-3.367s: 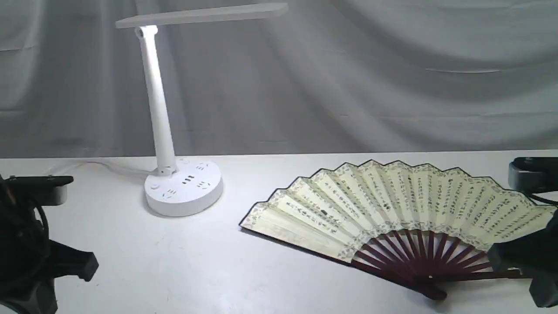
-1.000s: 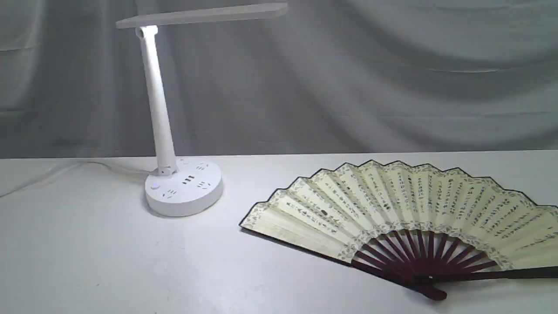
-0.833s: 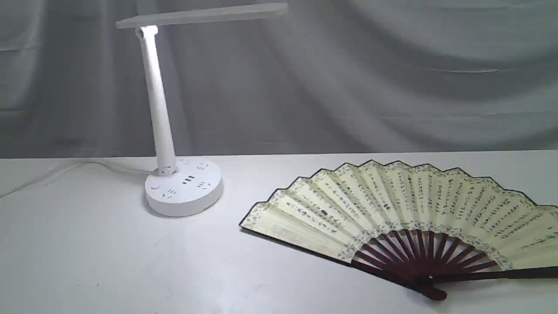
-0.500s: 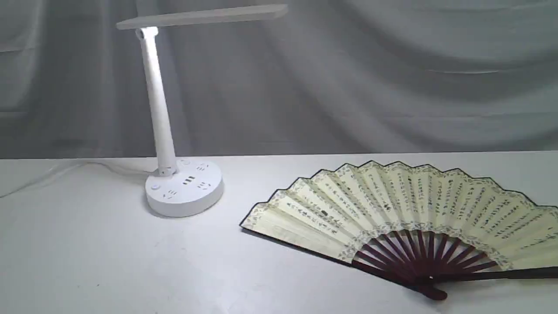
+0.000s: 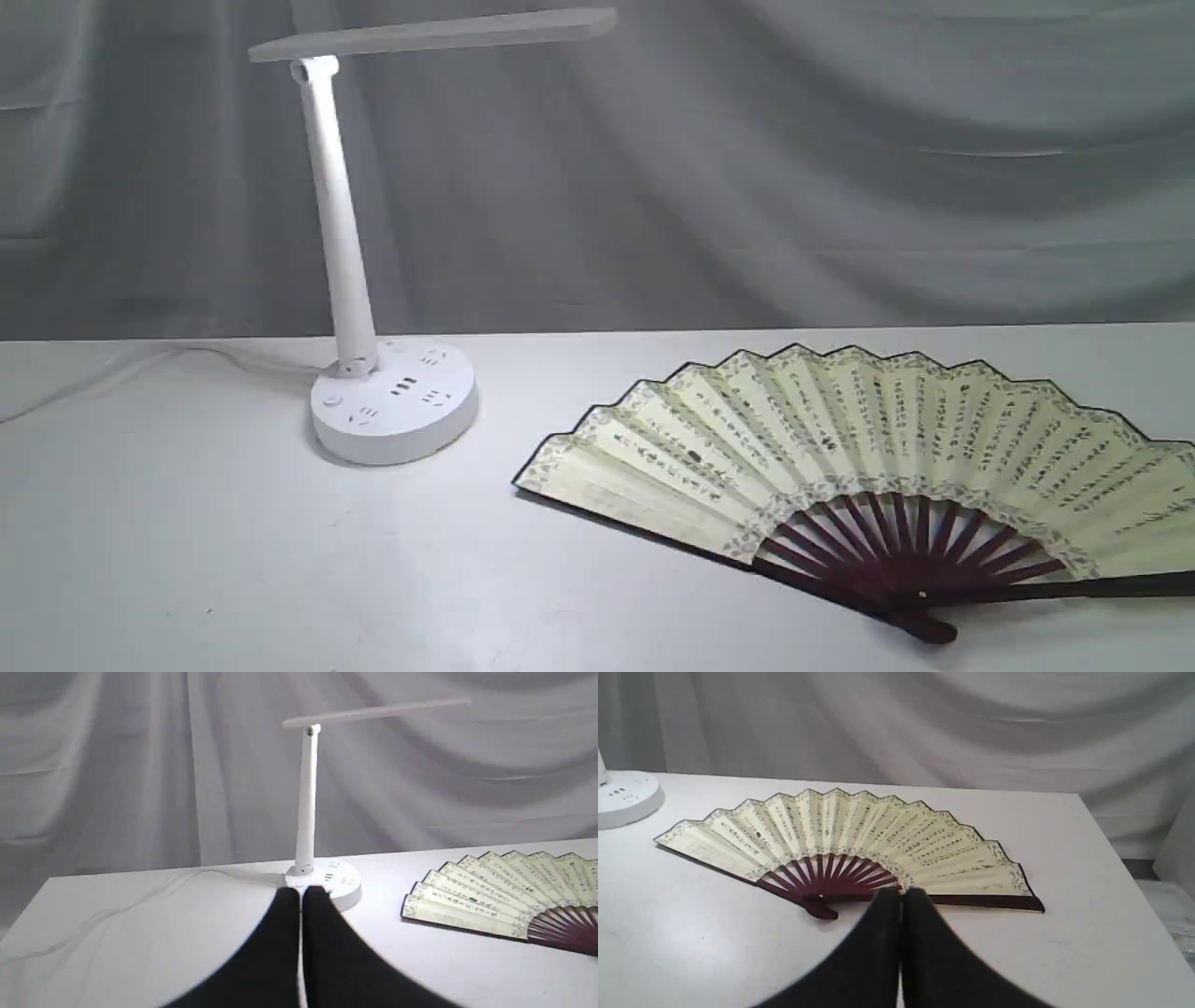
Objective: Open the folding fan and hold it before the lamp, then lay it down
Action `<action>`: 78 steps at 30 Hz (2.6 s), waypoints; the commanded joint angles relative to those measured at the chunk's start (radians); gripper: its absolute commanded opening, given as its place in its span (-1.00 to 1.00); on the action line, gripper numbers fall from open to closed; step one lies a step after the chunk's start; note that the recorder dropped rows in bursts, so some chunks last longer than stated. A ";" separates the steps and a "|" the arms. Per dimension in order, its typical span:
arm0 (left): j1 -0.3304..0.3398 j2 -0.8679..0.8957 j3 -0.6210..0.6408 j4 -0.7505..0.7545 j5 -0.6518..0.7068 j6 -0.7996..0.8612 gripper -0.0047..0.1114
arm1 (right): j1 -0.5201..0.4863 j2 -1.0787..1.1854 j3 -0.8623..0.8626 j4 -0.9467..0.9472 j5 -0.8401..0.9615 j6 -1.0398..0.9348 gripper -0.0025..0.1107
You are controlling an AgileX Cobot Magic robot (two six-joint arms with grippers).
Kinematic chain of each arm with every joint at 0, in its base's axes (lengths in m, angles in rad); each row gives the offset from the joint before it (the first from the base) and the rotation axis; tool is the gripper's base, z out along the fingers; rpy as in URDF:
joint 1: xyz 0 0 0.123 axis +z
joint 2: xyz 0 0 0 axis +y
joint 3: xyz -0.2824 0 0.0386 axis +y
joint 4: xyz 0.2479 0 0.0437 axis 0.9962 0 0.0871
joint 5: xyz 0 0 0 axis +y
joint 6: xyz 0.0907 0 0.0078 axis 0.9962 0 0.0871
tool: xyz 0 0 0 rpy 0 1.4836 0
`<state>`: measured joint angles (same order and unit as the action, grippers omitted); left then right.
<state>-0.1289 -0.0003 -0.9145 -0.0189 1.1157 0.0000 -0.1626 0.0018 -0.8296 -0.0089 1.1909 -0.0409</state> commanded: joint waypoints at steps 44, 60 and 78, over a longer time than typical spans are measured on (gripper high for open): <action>0.001 0.000 0.915 0.026 -0.934 0.000 -0.92 | 0.001 -0.002 0.830 0.017 -0.996 -0.003 -0.96; 0.001 0.000 0.915 0.026 -0.932 0.000 -0.92 | 0.001 -0.002 0.830 0.017 -0.996 -0.003 -0.96; 0.095 0.000 0.915 0.026 -0.936 0.000 -0.92 | 0.001 -0.002 0.830 0.017 -0.996 -0.003 -0.96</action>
<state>-0.0356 0.0033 -0.0051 0.0072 0.1867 0.0000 -0.1626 0.0036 -0.0024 0.0000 0.2082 -0.0403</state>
